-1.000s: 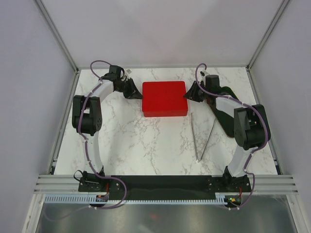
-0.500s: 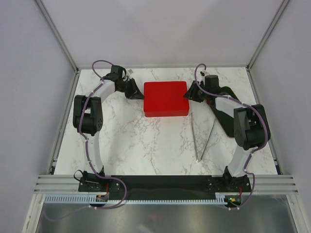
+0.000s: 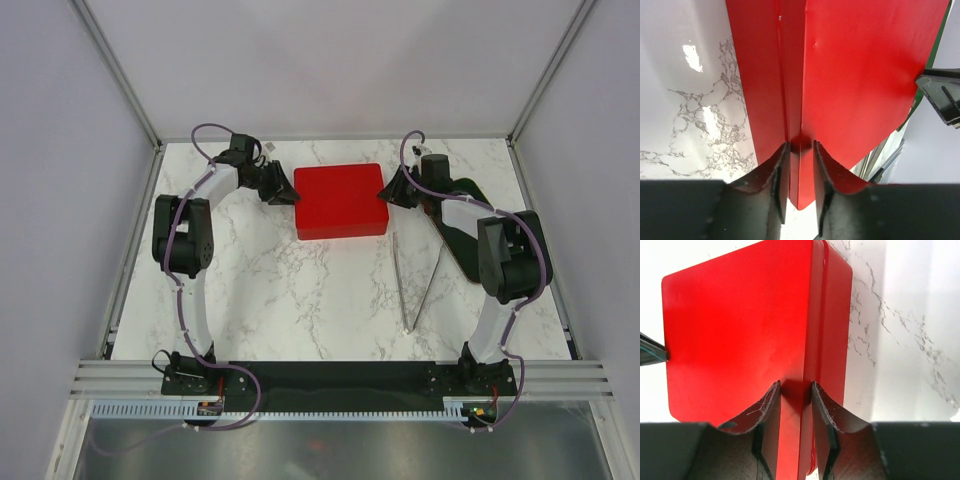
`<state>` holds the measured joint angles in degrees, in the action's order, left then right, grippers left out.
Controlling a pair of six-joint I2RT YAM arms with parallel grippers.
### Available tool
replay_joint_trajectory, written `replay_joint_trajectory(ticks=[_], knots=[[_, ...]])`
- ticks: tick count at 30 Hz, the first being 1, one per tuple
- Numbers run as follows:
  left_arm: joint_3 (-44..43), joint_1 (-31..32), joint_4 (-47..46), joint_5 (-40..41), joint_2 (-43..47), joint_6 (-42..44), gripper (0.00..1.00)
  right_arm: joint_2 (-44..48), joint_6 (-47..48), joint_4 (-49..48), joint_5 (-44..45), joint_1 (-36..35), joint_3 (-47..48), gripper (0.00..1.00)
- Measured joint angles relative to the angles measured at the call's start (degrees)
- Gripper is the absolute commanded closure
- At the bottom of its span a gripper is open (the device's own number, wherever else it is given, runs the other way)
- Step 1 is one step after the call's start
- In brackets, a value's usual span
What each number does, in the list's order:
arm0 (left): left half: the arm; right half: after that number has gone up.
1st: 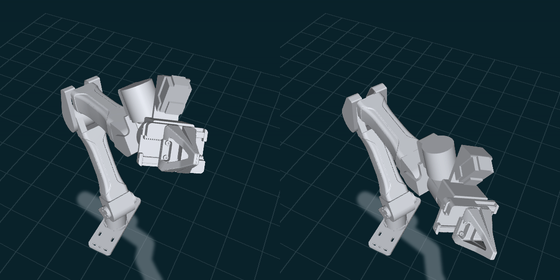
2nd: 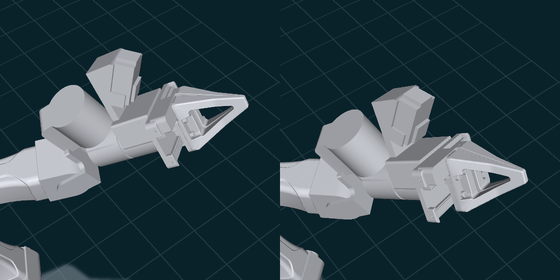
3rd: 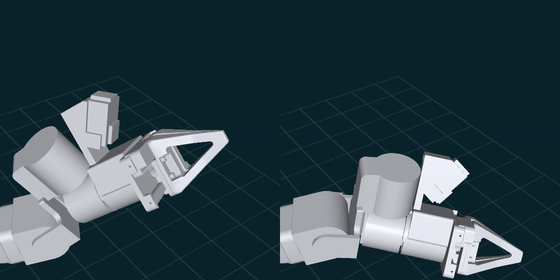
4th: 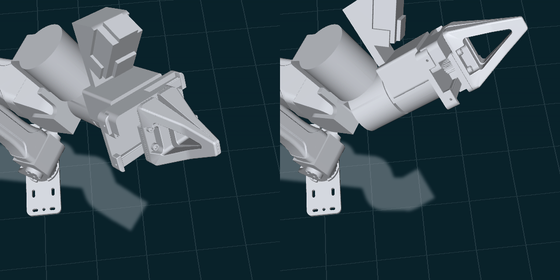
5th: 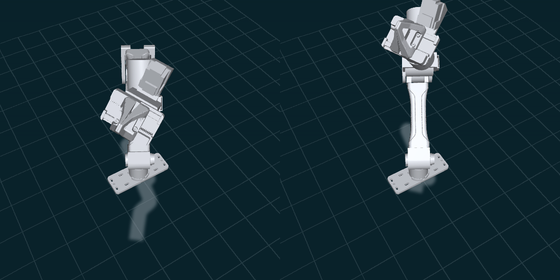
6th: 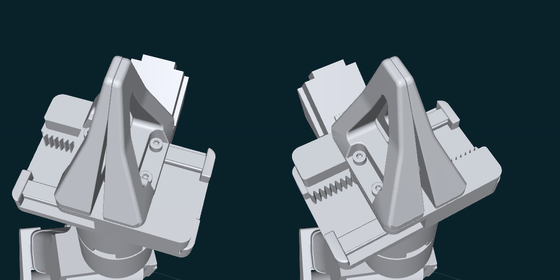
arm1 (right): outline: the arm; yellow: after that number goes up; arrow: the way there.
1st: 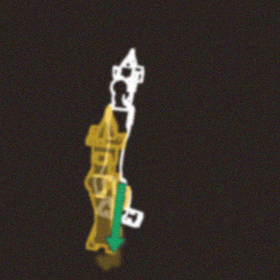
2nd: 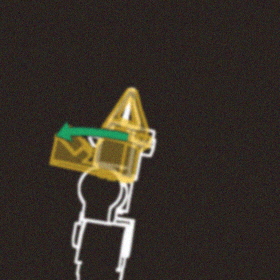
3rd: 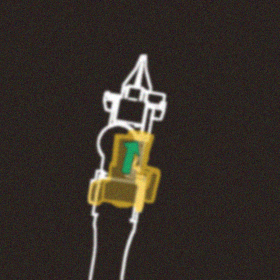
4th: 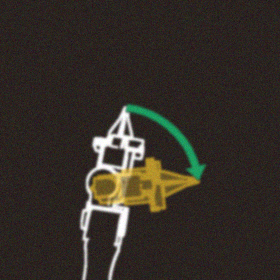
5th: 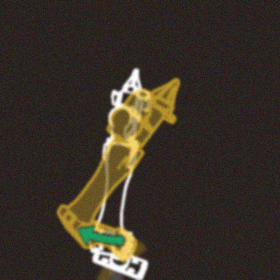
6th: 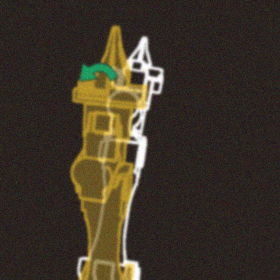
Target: Pack the chocolate
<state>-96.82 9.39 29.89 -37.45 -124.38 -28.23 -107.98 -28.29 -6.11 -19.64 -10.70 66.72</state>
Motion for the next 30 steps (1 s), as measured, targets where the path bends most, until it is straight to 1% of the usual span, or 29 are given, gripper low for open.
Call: replay_joint_trajectory(ticks=[2, 6, 8, 10, 13, 17, 20, 21, 26, 29, 30], knots=[[0.0, 0.1, 0.0, 0.0, 0.0, -0.2, 0.61, -0.6, -0.5, -1.3, -0.3, 0.0, 0.0, 0.7], [0.0, 0.0, 0.0, 0.1, 0.0, -0.7, 0.52, -1.4, -1.5, -3.5, -1.0, 0.0, 0.0, 0.72], [0.0, 0.0, -0.1, 0.2, 0.3, -0.9, 0.5, -1.7, -1.9, -4.3, -1.1, 0.0, 0.0, 0.73], [0.0, 0.0, 0.0, 0.8, 0.7, -0.9, 0.45, -1.8, -2.1, -4.6, -1.1, 0.0, 0.0, 0.74], [0.0, 0.0, 0.0, 1.7, 1.6, -0.9, 0.43, -2.0, -2.6, -5.0, -1.3, 0.0, -0.1, 0.76], [0.4, 0.0, -0.1, 2.0, 3.1, -0.9, 0.43, -2.6, -3.9, -6.8, -1.6, 0.0, -0.3, 0.79], [1.2, 0.0, -0.7, 2.2, 3.3, -0.9, 0.45, -2.6, -5.0, -8.2, -1.7, 0.0, -1.0, 0.82], [1.7, 0.0, -0.9, 2.3, 3.3, -0.9, 0.48, -2.6, -5.3, -8.6, -1.7, 0.0, -1.2, 0.83], [2.6, 0.0, -1.7, 2.3, 2.7, -0.9, 0.53, -2.6, -6.3, -9.5, -1.6, 0.0, -1.6, 0.87], [2.6, -0.1, -2.3, 2.0, 2.0, -0.9, 0.6, -2.6, -7.1, -10.0, -1.5, 0.0, -2.0, 0.9], [2.5, -0.2, -2.3, 1.8, 1.7, -0.9, 0.63, -2.6, -7.5, -10.3, -1.5, 0.0, -2.2, 0.91]])
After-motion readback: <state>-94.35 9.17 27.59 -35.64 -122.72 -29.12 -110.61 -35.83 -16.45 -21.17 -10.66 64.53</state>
